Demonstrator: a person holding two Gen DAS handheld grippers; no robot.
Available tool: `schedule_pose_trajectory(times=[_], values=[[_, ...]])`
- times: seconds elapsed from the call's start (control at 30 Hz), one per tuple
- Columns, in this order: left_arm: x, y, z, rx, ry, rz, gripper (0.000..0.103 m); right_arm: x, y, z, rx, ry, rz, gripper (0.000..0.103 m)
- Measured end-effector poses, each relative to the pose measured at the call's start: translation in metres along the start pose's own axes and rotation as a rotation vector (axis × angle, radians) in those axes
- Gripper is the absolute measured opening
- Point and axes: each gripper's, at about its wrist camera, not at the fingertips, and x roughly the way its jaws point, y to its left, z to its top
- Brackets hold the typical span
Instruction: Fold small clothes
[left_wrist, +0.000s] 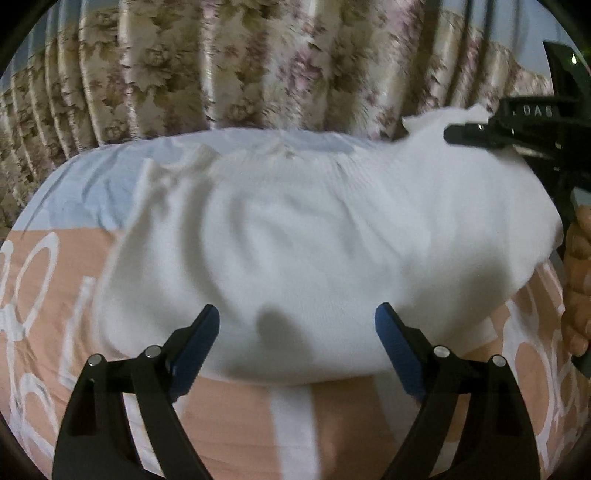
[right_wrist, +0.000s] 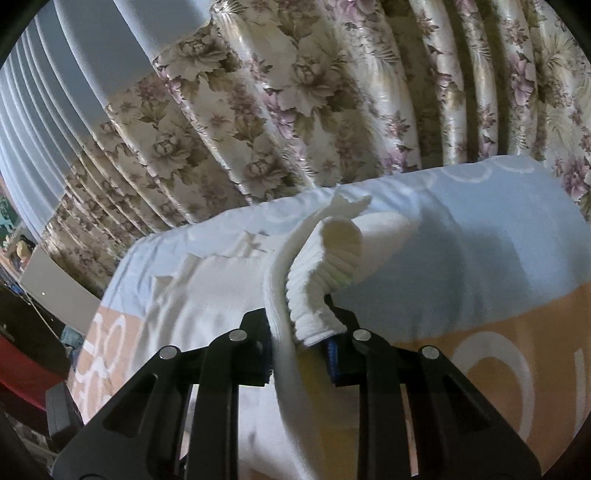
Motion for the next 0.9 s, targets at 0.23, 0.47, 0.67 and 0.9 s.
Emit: schedule_pose_trajectory(times=[0.23, 0.47, 0.67, 0.9], values=[[-0.019, 0.057, 0.003, -0.070, -0.027, 0.041, 0.087, 0.018, 0.050, 0.012, -0.009, 0.015, 0.036, 0.020], [-0.037, 0.115, 0.000, -0.139, -0.054, 0.083, 0.087, 0.060, 0.108, 0.010, -0.010, 0.064, 0.094, 0.019], [-0.048, 0.174, 0.002, -0.201, -0.076, 0.148, 0.087, 0.108, 0.141, -0.006, 0.045, 0.129, 0.140, 0.019], [-0.058, 0.216, 0.000, -0.255, -0.091, 0.188, 0.087, 0.140, 0.170, -0.035, 0.019, 0.189, 0.113, 0.020]])
